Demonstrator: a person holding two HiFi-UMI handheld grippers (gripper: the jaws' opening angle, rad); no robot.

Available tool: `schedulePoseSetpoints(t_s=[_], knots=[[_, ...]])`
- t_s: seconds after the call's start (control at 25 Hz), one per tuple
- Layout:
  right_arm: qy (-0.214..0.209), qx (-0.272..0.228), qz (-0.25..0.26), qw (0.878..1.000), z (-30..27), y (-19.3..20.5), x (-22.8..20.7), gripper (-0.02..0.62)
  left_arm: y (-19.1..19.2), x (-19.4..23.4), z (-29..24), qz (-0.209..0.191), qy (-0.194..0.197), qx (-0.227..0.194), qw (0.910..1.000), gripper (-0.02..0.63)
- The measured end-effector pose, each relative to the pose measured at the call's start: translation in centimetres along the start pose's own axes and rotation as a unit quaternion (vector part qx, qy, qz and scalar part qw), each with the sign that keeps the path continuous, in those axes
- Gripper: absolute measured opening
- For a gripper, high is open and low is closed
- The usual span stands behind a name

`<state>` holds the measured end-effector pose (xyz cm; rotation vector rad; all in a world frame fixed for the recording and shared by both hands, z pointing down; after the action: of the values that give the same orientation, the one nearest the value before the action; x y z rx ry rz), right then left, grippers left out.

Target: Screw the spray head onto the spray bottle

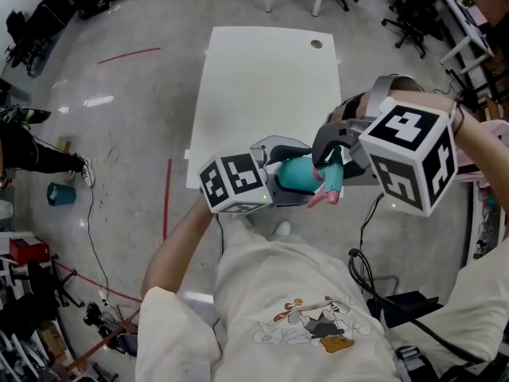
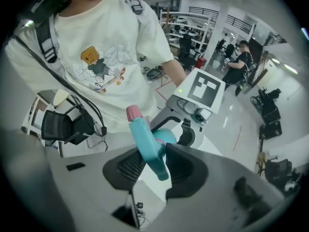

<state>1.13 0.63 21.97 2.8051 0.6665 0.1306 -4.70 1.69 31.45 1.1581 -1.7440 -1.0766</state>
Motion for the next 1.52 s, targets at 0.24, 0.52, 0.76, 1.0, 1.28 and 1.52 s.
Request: schedulePoseSetpoints(t_s=[0.24, 0.52, 0.76, 1.0, 1.28, 1.52], knots=[[0.043, -0.003, -0.143, 0.989, -0.2, 2.0, -2.0, 0.126, 0.3, 1.7, 0.5, 0.012, -0.141, -0.001, 0.99, 0.365], [0.079, -0.062, -0.391, 0.915, 0.1, 4.6, -4.3, 0.126, 0.2, 3.2, 0.7, 0.037, -0.295, 0.009, 0.9548, 0.365], [0.1, -0.089, -0.498, 0.857, 0.0, 5.0, -5.1, 0.127, 0.8, 3.9, 0.4, 0.068, -0.314, -0.022, 0.9467, 0.364], [0.124, -0.071, -0.418, 0.897, 1.8, 4.4, -4.8, 0.229, 0.6, 4.3, 0.7, 0.065, -0.317, -0.034, 0.9454, 0.362], [0.196, 0.032, -0.148, 0.969, 4.8, 3.1, -3.4, 0.261, 0.6, 4.6, 2.7, 0.047, -0.252, -0.019, 0.9664, 0.363], [0.244, 0.092, 0.069, 0.963, 6.0, 1.5, -2.3, 0.268, -0.7, 4.7, 3.5, 0.055, -0.214, -0.035, 0.9746, 0.362]])
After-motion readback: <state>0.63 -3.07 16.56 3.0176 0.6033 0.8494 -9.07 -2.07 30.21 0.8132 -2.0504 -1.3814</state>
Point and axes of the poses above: the fingertips, and each gripper's own axes: z backward along the fingers, x to its left, y out of its underside, the point moved 7 cm from there along z, backward along the fingers, and after that the axes turned 3 degrees about -z, right-handed, at the moved point
